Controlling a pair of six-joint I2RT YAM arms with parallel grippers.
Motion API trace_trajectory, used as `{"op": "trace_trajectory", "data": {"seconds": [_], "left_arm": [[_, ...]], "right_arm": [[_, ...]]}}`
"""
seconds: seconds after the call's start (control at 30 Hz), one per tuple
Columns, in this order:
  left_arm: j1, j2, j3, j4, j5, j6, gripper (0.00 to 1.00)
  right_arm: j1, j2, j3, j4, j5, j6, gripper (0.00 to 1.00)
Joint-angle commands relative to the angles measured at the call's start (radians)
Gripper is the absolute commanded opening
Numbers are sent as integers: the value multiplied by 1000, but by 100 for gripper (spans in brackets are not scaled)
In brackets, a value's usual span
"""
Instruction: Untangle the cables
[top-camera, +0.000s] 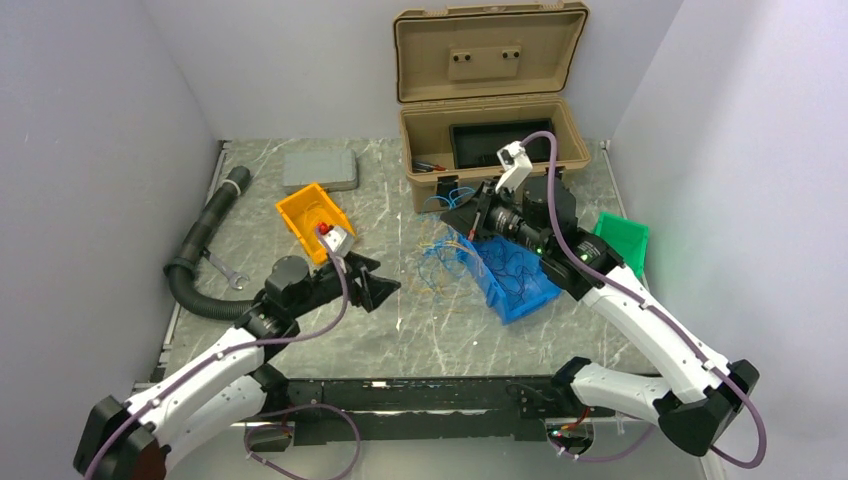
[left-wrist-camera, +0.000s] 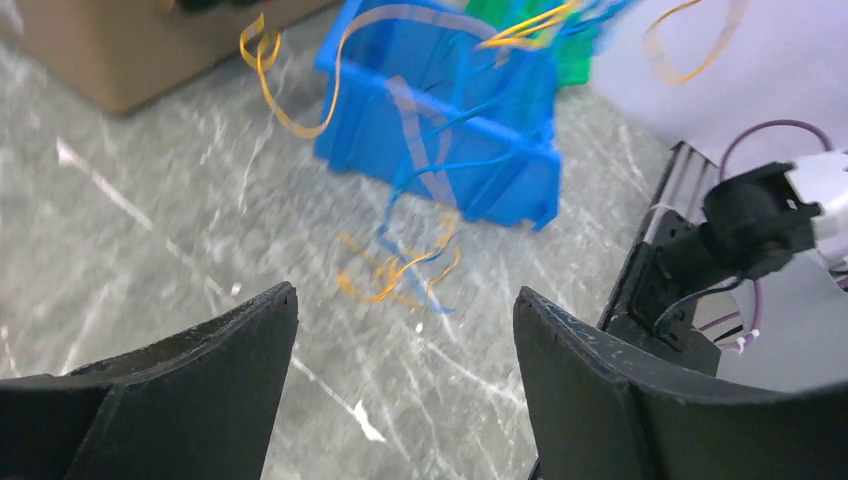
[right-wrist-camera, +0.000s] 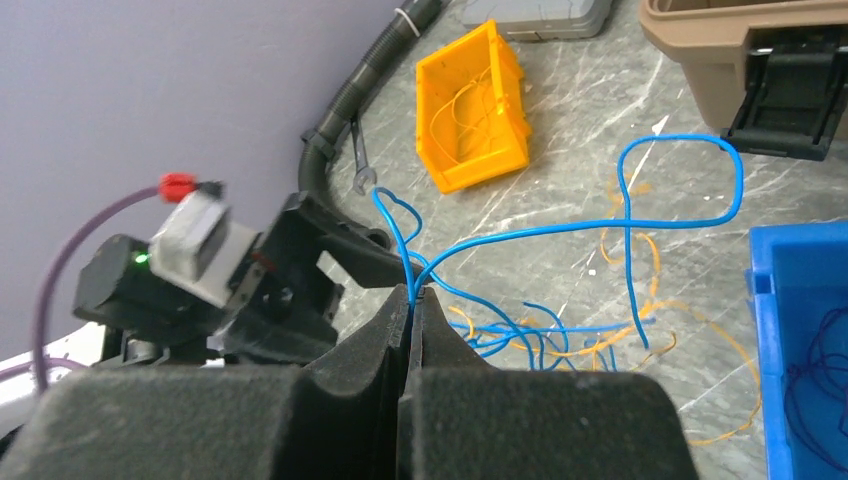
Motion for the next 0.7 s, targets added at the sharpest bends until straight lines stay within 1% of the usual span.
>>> {"op": "trace_trajectory", "data": {"seconds": [0.0,0.1,0.13,0.2,0.23,0.37,0.43,0.53,0.67], "left_arm": [[-49,-94,-16,90,-9,173,82],[-74,-104,0,103,-8,219,80],[-83,-103,8,105,-15,228,80],[-98,-91,31,94,-37,249,85],[-106,-85,43,89,-44,264,86],[-137,-60,88,78,-88,324,85],[-146,-35,119,55,-119,352,82],[-151,-3,163,30,-153,403,75],[-150,31,166,81,-124,429,71]], "right_arm": [[-4,17,-2,42,-51,24,0],[-3,34,-7,56,-87,33,0],[-4,38,-8,59,-96,36,0],[-3,49,-10,67,-108,46,0],[-4,52,-11,73,-116,52,0],[-3,65,-19,104,-143,73,0],[-3,75,-19,109,-161,77,0],[-3,87,-12,108,-187,76,0],[-3,86,-13,108,-194,74,0]]}}
